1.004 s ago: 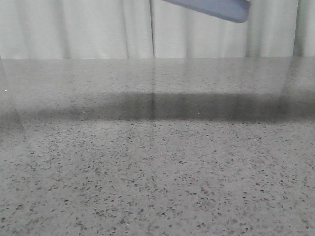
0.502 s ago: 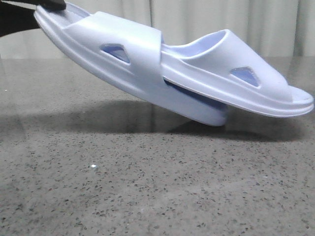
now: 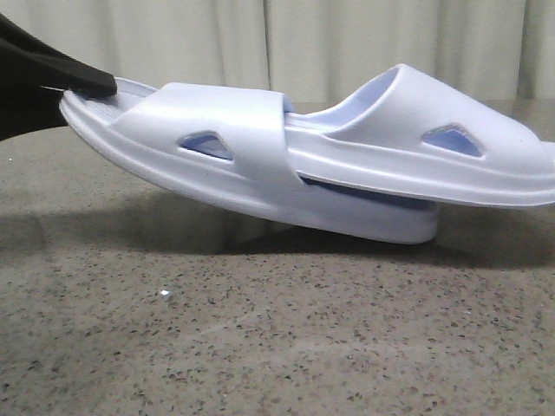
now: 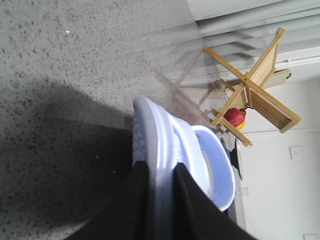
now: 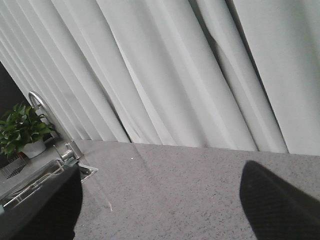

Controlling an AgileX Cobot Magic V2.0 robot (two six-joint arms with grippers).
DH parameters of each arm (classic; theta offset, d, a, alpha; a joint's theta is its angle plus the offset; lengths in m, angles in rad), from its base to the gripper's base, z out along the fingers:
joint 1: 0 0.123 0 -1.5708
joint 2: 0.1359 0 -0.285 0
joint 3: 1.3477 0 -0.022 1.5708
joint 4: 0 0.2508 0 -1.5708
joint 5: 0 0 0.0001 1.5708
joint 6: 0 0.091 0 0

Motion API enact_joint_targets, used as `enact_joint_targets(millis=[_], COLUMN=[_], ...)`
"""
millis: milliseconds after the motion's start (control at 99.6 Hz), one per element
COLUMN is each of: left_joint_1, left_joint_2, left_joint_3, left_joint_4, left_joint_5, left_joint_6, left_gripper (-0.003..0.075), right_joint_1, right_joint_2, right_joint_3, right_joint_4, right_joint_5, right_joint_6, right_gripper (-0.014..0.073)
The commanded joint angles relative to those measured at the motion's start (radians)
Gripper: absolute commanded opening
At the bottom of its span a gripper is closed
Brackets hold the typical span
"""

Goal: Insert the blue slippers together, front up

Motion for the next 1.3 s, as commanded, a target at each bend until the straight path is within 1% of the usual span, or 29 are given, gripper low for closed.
enact_joint_targets(millis=[0, 130, 602, 723, 833, 964, 1044, 1295], left_joint_1=[-0.005, -0.005, -0.005, -0.005, -0.005, -0.005, -0.005, -0.005], left_joint_2=[-0.02, -0.02, -0.02, -0.02, -0.02, -0.02, -0.02, -0.02], left_joint_3=[-0.022, -0.022, -0.022, -0.022, -0.022, -0.022, -0.022, -0.022], left_joint_4=[-0.099, -0.076, 0.02, 0.02, 0.02, 0.02, 0.02, 0.02], left_joint_5=[0.044, 0.003, -0.037, -0.037, -0.037, -0.037, -0.044, -0.087], left_joint_6=[0.027, 0.027, 0.027, 0.027, 0.027, 0.027, 0.027, 0.027], left_gripper=[0.0016, 0.0016, 0.0025, 0.0102, 0.0214, 0.0307, 0.0348, 0.0441], right_joint_1=[-0.008, -0.008, -0.008, -0.008, -0.008, -0.008, -0.008, -0.008], right_joint_2=[-0.021, -0.021, -0.021, -0.021, -0.021, -0.021, -0.021, -0.021], right_joint_3=[-0.033, -0.033, -0.033, -0.033, -0.033, -0.033, -0.033, -0.033], right_joint_4=[0.079, 0.079, 0.079, 0.079, 0.079, 0.079, 0.079, 0.079], right_joint_5=[0.039, 0.047, 0.046, 0.046, 0.046, 0.049, 0.054, 0.065], right_joint_6=[0.001, 0.001, 0.001, 0.001, 0.001, 0.001, 0.001, 0.001], right_gripper=[0.0564, 0.0564, 0.0564, 0.0564, 0.0564, 0.0564, 0.0564, 0.0564])
